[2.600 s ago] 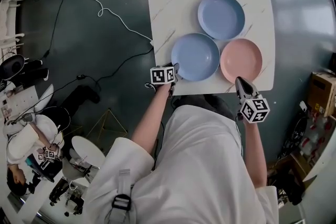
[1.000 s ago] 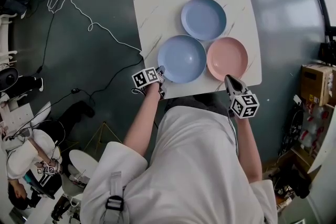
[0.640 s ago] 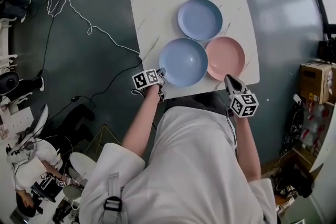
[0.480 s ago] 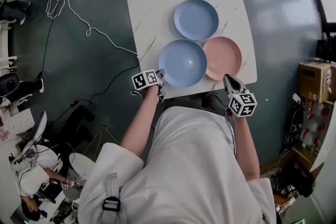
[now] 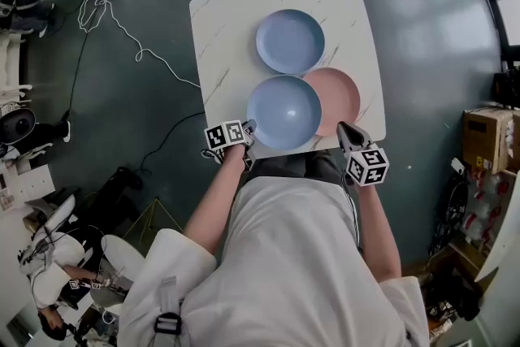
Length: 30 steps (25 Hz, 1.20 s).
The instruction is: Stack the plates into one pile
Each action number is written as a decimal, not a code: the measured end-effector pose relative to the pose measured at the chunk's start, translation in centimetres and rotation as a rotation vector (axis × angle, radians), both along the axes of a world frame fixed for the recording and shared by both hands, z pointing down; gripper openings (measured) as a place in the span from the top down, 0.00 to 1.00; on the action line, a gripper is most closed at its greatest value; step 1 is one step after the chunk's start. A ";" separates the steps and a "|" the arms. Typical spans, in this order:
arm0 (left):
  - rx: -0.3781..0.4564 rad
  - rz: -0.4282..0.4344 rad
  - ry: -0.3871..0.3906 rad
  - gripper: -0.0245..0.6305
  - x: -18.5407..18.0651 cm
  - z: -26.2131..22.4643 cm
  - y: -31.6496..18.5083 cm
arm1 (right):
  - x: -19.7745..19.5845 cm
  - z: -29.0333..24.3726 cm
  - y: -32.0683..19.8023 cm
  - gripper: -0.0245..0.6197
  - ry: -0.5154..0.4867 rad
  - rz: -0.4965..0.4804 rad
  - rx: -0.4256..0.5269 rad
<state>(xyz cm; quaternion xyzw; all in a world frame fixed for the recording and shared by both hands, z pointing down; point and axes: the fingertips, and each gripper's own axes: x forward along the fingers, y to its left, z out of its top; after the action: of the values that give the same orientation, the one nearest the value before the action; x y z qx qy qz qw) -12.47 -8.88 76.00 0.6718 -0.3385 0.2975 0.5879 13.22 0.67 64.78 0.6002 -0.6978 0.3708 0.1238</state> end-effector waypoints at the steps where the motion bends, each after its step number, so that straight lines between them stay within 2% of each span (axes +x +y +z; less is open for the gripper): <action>1: -0.003 0.001 -0.003 0.93 0.5 -0.1 0.3 | 0.4 0.0 0.0 0.92 -0.002 -0.009 -0.001; 18: 0.001 -0.003 -0.030 0.92 10.3 0.3 1.6 | 8.6 0.2 0.1 0.92 -0.023 -0.050 -0.002; 30: -0.008 -0.045 -0.073 0.91 14.6 1.8 2.2 | 12.3 1.4 -0.2 0.92 -0.047 -0.095 -0.017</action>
<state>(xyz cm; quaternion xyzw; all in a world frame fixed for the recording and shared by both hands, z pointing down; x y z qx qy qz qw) 2.09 -6.69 77.81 0.6504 -0.3734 0.3098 0.5845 25.50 0.51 66.18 0.5563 -0.7252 0.3843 0.1299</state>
